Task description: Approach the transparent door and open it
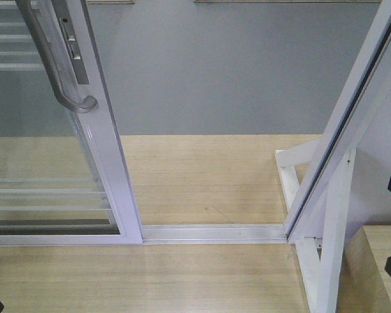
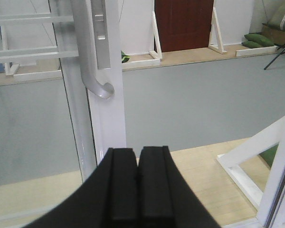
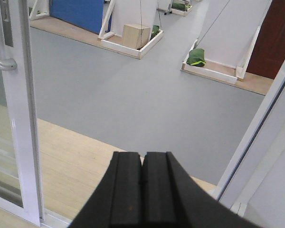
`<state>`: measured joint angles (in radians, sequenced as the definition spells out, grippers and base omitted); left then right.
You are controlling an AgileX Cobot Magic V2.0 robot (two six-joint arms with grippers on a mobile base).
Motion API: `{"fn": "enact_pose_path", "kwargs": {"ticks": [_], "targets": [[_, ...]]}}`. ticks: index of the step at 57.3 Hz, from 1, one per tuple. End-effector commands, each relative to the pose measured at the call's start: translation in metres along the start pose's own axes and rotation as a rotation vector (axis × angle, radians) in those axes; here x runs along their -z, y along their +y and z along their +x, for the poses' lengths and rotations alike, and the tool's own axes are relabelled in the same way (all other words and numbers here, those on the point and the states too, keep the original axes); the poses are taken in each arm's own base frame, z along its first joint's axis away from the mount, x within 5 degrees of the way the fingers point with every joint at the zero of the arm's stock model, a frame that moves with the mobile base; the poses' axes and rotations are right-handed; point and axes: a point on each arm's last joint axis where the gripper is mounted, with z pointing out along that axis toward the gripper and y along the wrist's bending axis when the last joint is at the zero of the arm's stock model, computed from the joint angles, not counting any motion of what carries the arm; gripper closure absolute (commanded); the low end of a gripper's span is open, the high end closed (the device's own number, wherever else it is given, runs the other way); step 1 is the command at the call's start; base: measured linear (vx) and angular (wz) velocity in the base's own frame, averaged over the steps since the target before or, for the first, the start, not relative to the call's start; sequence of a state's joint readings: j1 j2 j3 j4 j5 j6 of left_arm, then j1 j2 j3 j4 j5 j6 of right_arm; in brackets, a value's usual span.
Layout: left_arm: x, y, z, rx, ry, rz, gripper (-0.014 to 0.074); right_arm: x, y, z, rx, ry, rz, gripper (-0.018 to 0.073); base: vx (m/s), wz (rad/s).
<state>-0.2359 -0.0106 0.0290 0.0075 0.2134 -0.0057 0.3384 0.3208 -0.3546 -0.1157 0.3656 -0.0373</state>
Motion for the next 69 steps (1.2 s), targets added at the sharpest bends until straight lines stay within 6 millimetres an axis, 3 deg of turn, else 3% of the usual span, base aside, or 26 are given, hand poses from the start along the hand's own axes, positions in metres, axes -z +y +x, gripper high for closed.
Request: {"fn": "enact_pose_path", "kwargs": {"ticks": [1,26,31,46,69], "targets": [[0.000,0.000,-0.004,0.007,-0.090,0.005,0.0596,0.002,-0.002,-0.016,0.003,-0.098,0.012,0.0562,0.00,0.00],[0.000,0.000,-0.004,0.007,-0.090,0.005,0.0596,0.002,-0.001,-0.013,0.006,-0.107,0.007,0.0562,0.00,0.00],[0.000,0.000,-0.004,0.007,-0.090,0.005,0.0596,0.001,0.005,0.002,-0.042,-0.145,-0.036,0.0562,0.00,0.00],[0.000,0.000,-0.004,0.007,-0.090,0.005,0.0596,-0.001,0.020,0.081,-0.146,-0.251,-0.092,0.0562,0.00,0.00],[0.000,0.000,-0.003,0.007,-0.089,0.005,0.0596,0.003,0.020,0.084,-0.139,-0.254,-0.086,0.0562,0.00,0.00]]}}
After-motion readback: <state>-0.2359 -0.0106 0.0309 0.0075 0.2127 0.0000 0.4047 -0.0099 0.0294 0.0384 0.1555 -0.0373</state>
